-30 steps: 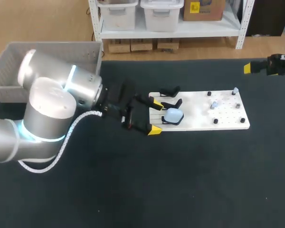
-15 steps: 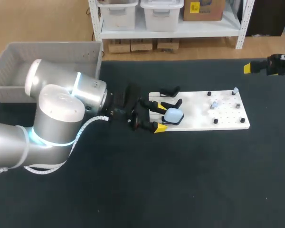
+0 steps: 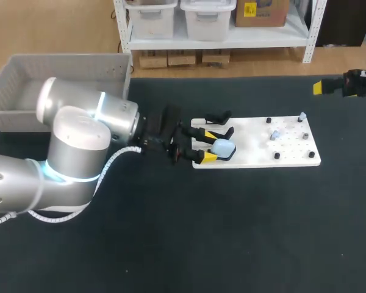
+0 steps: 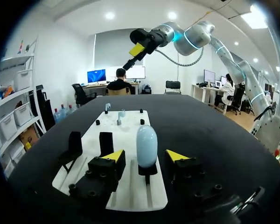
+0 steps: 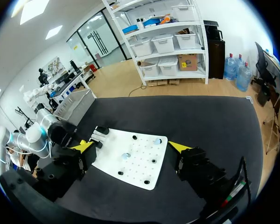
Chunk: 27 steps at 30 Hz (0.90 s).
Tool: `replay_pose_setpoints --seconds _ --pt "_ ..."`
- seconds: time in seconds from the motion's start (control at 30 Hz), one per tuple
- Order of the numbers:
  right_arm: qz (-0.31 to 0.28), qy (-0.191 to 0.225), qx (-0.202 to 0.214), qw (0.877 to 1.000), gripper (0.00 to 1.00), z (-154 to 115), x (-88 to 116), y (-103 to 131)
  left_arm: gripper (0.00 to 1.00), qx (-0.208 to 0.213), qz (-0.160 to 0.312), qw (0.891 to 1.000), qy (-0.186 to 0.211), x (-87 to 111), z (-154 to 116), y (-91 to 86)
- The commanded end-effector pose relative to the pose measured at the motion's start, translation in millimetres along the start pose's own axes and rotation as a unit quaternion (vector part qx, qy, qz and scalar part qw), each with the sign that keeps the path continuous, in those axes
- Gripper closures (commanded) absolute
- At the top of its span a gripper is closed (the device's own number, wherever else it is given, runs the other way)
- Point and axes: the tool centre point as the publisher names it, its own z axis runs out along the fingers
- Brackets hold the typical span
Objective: Pick up each earbud case from the left stands, insert the matching earbuds, close the lid, and place the case in the box.
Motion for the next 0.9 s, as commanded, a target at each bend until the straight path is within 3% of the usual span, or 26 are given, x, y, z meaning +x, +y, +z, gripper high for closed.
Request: replay_pose_setpoints --seconds 0.03,0.3,0.5,0.9 --pt "0.000 0.000 0.000 1.000 0.00 -0.3 0.1 -0.1 0.51 -0.003 0.001 1.000 -0.007 4.8 3.5 1.4" --pt "0.000 0.000 0.000 1.000 0.00 -0.3 0.1 -0.1 0.53 -0.006 0.005 1.000 -0.023 4.5 7.0 0.9" --pt "0.000 0.000 0.000 1.000 0.00 -0.3 0.1 -0.1 0.49 -0.006 0.007 0.999 -0.034 3.8 10.8 0.3" --pt "0.000 0.000 0.000 1.000 0.00 -0.3 0.1 -0.1 0.56 -0.004 -0.002 0.998 -0.059 0.9 14.1 0.1"
